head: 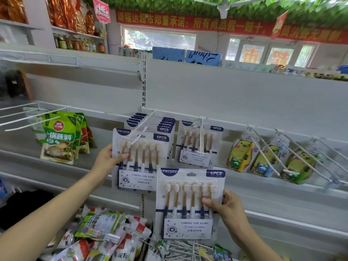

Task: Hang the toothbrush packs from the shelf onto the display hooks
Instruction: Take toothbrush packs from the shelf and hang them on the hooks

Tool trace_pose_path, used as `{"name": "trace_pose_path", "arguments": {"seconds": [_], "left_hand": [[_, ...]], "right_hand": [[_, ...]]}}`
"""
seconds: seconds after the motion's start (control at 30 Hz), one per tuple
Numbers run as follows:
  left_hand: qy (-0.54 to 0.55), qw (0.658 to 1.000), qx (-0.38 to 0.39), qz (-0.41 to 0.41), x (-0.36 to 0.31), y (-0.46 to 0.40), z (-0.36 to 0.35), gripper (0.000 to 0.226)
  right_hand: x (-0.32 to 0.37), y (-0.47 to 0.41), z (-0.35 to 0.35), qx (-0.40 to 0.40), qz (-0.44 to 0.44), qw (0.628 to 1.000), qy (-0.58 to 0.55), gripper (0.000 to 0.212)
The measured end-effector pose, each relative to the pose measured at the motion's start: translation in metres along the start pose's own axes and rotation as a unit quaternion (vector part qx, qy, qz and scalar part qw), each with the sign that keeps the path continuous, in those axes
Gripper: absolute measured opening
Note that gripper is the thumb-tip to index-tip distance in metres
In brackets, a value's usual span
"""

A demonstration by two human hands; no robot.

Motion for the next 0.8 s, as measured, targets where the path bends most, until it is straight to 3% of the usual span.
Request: {"name": "trace_pose_path", "arguments": {"seconds": [0.17, 0.27, 0.47, 0.6, 0.8], "left_hand": [[-0.009, 1.000, -0.007, 0.026, 0.006, -0.029, -0.012, 0.034], [-0.045, 0.998, -0.011, 0.043, 0.012, -0.045, -0.015, 0.035], [-0.016, 0.995, -0.054, 0.077, 0.021, -0.055, -0.025, 0.039], [-0.005, 0.990, -0.098, 0.105, 0.031, -0.056, -0.016, 0.058], [-0.031, 0.993, -0.114, 0.021, 0.013, -0.021, -0.006, 0.072]], "right_hand": [[-0.001, 0.003, -0.003, 0.007, 0.000, 1.000, -0.001, 0.029], [-0.001, 0.004, -0.004, 0.008, 0.000, 1.000, 0.004, 0.044], [-0.004, 0.003, -0.010, 0.002, -0.014, 1.000, 0.013, 0.029], [-0.005, 0.003, -0.021, 0.003, -0.015, 1.000, 0.017, 0.026], [-0.004, -0.007, -0.043, -0.007, 0.003, 1.000, 0.021, 0.023]]}}
Point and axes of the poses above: each hand's wrist, its own y-axis away from the middle knuckle, its own z-axis out of the back of the hand, x = y × z, the point moved 1 cm from there along -y, towards the middle knuckle, and after that the axes turned 1 degree about x, right-handed, at the moved point
